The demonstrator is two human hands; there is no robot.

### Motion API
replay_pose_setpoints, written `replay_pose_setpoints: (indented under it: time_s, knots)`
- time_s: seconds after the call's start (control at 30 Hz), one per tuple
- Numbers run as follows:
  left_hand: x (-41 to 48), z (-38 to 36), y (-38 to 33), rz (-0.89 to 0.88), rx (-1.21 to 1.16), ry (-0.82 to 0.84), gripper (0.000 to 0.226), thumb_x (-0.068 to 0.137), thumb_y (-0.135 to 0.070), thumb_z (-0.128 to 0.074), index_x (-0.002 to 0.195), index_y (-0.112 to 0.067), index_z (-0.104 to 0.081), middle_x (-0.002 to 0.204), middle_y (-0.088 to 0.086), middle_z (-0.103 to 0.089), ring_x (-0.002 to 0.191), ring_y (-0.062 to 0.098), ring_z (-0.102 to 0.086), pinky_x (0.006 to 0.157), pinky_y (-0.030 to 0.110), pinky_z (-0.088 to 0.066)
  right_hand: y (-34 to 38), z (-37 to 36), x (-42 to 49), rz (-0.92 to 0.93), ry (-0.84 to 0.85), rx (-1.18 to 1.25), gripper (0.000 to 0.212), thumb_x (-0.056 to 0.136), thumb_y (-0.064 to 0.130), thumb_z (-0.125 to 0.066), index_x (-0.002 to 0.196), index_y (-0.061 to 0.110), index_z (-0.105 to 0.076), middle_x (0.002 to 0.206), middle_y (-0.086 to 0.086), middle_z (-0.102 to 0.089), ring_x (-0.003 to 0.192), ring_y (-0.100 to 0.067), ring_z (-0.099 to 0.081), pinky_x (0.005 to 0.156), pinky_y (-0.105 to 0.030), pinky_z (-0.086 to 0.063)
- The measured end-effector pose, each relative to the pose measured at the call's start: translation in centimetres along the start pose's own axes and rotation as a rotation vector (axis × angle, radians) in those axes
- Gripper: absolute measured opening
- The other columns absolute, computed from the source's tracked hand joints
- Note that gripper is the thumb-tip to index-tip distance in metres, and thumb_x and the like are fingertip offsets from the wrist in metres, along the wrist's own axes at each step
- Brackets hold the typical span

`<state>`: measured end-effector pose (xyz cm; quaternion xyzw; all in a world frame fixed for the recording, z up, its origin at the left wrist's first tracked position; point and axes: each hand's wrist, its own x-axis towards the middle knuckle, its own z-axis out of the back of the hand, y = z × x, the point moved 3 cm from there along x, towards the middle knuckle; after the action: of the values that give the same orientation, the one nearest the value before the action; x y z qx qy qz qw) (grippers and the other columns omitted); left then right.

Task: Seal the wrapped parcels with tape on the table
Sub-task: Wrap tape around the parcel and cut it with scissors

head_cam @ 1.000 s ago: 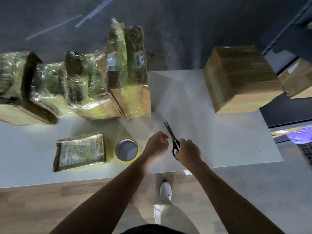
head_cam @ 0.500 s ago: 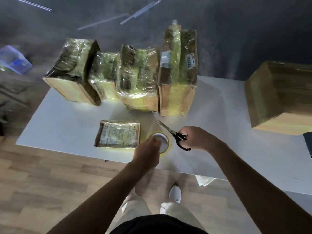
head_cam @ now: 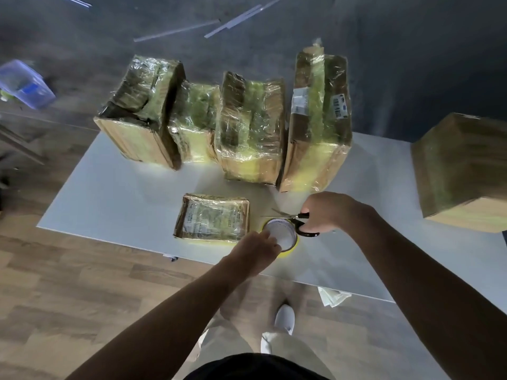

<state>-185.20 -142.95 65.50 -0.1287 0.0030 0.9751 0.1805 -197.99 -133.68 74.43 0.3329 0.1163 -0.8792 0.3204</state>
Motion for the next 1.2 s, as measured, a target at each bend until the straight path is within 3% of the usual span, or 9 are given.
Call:
replay_pose_setpoints:
  time_s: [0.2,0.43,0.57,0.7,0.93,1.03,1.2]
  knots:
    - [0.0,-1.0,1.0,-0.130,-0.014,-0.083,0.028,0.046,-0.013,-0.084,0.064,-0.023,-0.065,0.057,-0.008,-0.055,0.062,0.014,-0.058,0.045,0.019,-0.035,2.9,1.7,0.5,0.018,0.051,-0.138,0.027,0.076,0.036,-0.060,0.065,0.015,-0.049,0.060,0.001,-0.040,0.057,-0.021,-0.040,0.051,-0.022,-0.030]
    - [0.3,-1.5,2.0,-0.160,-0.170,-0.167,0.031,0.051,-0.002,-0.082,0.072,-0.018,-0.066,0.060,-0.005,-0.054,0.063,0.019,-0.054,0.046,0.022,-0.044,4.8,1.8,1.5,-0.024,0.109,-0.217,0.035,0.083,0.037,-0.059,0.062,0.016,-0.041,0.065,0.003,-0.040,0.059,-0.019,-0.041,0.053,-0.023,-0.032]
    - [0.5,-2.0,2.1,-0.199,-0.238,-0.174,0.028,0.059,0.010,-0.071,0.077,-0.010,-0.065,0.062,0.003,-0.055,0.068,0.028,-0.054,0.060,0.036,-0.055,5.5,1.6,1.9,-0.035,0.133,-0.258,0.036,0.086,0.040,-0.057,0.064,0.016,-0.041,0.066,0.004,-0.042,0.065,-0.020,-0.046,0.064,-0.025,-0.039]
    - [0.5,-1.7,2.0,-0.207,-0.206,-0.171,0.030,0.055,0.002,-0.077,0.076,-0.016,-0.066,0.062,-0.003,-0.057,0.067,0.021,-0.055,0.052,0.025,-0.047,6.0,1.5,2.4,-0.034,0.148,-0.258,0.033,0.086,0.042,-0.057,0.074,0.013,-0.047,0.073,0.002,-0.047,0.074,-0.022,-0.052,0.068,-0.026,-0.042]
    - [0.5,-2.0,2.3,-0.193,-0.300,-0.192,0.026,0.065,0.009,-0.068,0.083,-0.011,-0.066,0.070,0.002,-0.061,0.082,0.030,-0.061,0.058,0.030,-0.051,7.3,1.5,3.1,-0.008,0.184,-0.347,0.023,0.091,0.038,-0.052,0.092,0.015,-0.049,0.080,0.002,-0.047,0.085,-0.023,-0.052,0.084,-0.030,-0.047]
    - [0.4,-1.7,2.3,-0.192,-0.311,-0.210,0.025,0.068,0.008,-0.065,0.086,-0.009,-0.067,0.072,0.002,-0.062,0.080,0.029,-0.059,0.056,0.030,-0.047,7.5,1.4,3.6,-0.025,0.171,-0.364,0.021,0.089,0.035,-0.054,0.096,0.016,-0.049,0.094,0.001,-0.051,0.094,-0.023,-0.059,0.090,-0.032,-0.050]
    - [0.5,-2.0,2.4,-0.174,-0.329,-0.209,0.028,0.074,0.012,-0.056,0.094,-0.006,-0.066,0.078,0.007,-0.062,0.086,0.030,-0.053,0.062,0.038,-0.051,7.2,1.7,3.9,-0.018,0.144,-0.351,0.016,0.092,0.028,-0.054,0.106,0.019,-0.056,0.090,0.001,-0.047,0.096,-0.023,-0.059,0.078,-0.029,-0.044]
